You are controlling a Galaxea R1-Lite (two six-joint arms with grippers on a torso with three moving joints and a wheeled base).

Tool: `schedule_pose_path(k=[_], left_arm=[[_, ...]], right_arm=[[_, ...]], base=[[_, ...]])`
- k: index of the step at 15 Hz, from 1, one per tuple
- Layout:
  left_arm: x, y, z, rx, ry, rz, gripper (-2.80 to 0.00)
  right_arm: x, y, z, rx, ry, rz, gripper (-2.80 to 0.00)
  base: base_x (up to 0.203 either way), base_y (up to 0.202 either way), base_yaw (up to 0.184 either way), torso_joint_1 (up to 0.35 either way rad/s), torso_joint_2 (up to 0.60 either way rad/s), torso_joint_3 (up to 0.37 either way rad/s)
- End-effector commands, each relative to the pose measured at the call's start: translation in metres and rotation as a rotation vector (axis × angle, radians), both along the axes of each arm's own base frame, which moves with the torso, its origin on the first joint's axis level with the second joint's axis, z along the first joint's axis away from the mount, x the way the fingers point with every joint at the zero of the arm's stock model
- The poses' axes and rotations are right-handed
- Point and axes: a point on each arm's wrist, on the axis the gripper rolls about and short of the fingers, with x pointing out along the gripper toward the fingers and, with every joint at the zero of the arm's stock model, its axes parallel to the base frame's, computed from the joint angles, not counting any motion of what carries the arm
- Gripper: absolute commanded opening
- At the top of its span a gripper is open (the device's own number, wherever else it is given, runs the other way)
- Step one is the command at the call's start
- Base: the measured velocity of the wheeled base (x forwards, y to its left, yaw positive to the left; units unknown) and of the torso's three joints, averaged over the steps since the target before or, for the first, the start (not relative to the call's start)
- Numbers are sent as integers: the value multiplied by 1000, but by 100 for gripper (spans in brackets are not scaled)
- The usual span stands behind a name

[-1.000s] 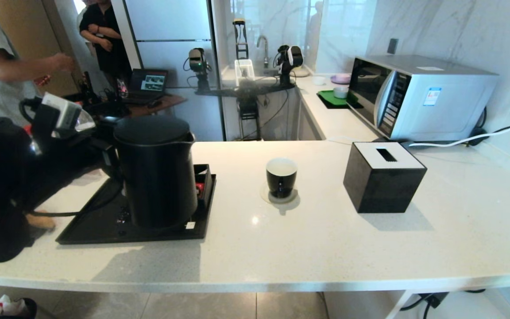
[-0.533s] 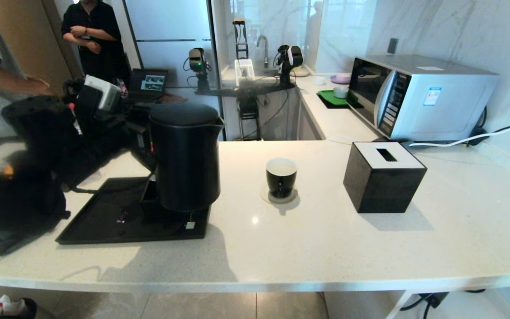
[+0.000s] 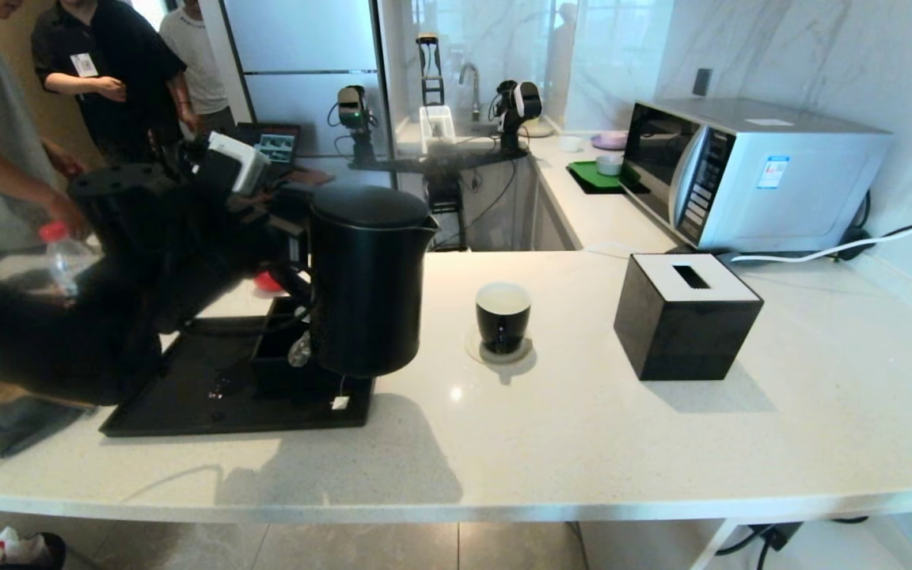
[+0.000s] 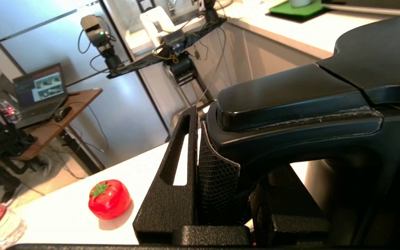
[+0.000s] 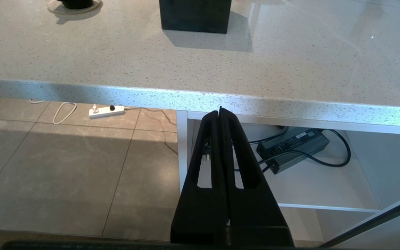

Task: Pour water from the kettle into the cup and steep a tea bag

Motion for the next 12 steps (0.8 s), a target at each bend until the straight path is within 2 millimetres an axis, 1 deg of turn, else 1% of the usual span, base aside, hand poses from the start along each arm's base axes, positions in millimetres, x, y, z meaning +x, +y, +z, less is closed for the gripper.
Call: schedule_pose_path(k=[1, 3, 8, 9, 12], left_arm=[[0, -8, -3, 13, 6, -6, -280], [0, -16, -3, 16, 22, 7, -280], [3, -22, 0, 28, 62, 58, -280], [2, -26, -1, 32, 71, 49, -280], [1, -38, 0, 36, 88, 99, -280]], right_arm=[[0, 0, 0, 0, 2, 1, -280], [0, 0, 0, -1, 2, 1, -280], [0, 0, 0, -1, 2, 1, -280], [0, 0, 0, -1, 2, 1, -280], [0, 0, 0, -1, 2, 1, -280]], base=[[0, 0, 0, 0, 0, 0], [0, 0, 0, 0, 0, 0], [0, 0, 0, 0, 0, 0], [0, 0, 0, 0, 0, 0], [0, 0, 0, 0, 0, 0]])
